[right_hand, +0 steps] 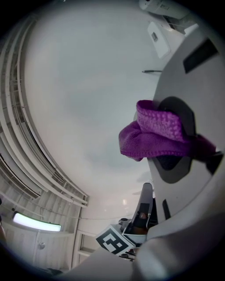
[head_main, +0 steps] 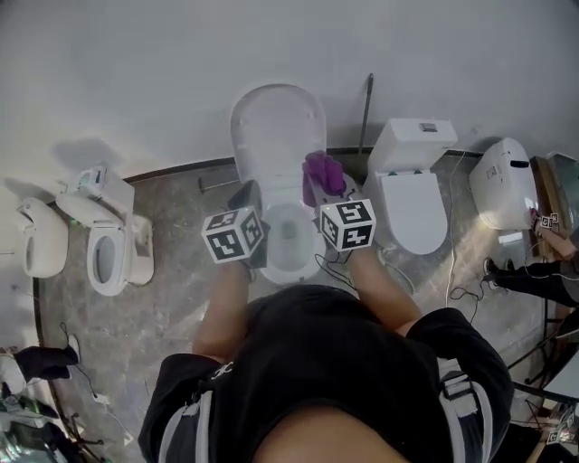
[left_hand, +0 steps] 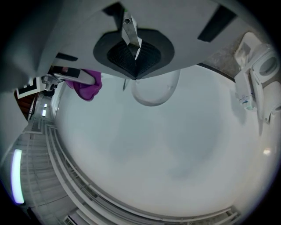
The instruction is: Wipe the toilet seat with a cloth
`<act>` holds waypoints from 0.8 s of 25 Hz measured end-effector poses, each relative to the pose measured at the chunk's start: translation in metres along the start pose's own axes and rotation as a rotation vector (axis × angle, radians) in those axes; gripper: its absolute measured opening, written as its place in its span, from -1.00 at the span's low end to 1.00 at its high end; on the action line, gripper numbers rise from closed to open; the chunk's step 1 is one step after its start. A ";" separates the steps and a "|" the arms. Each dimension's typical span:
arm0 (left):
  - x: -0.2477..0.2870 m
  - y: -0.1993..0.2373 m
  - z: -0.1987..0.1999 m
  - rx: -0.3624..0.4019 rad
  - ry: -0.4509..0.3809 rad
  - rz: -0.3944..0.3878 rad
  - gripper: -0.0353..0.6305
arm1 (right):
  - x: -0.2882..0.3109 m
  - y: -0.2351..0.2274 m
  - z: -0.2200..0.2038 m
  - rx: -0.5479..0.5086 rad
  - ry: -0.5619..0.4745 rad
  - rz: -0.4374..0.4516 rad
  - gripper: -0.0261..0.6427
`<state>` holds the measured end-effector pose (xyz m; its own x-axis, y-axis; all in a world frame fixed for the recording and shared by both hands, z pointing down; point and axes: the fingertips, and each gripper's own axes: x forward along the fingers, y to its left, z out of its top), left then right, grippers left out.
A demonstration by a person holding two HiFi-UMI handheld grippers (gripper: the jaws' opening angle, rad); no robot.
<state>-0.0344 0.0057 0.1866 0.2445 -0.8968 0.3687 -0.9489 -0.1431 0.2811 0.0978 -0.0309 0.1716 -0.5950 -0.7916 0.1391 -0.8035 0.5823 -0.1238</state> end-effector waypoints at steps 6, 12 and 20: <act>0.006 -0.006 0.027 0.053 0.001 -0.029 -0.87 | 0.014 -0.002 0.034 0.014 -0.040 -0.022 -0.78; 0.011 -0.013 0.036 0.091 -0.004 -0.047 -0.87 | 0.016 -0.001 0.041 0.018 -0.051 -0.027 -0.78; 0.008 -0.014 0.030 0.104 0.011 -0.067 -0.87 | 0.013 0.010 0.038 0.024 -0.049 -0.026 -0.78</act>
<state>-0.0250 -0.0119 0.1588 0.3092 -0.8795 0.3617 -0.9460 -0.2455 0.2117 0.0830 -0.0427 0.1350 -0.5721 -0.8148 0.0939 -0.8176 0.5574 -0.1448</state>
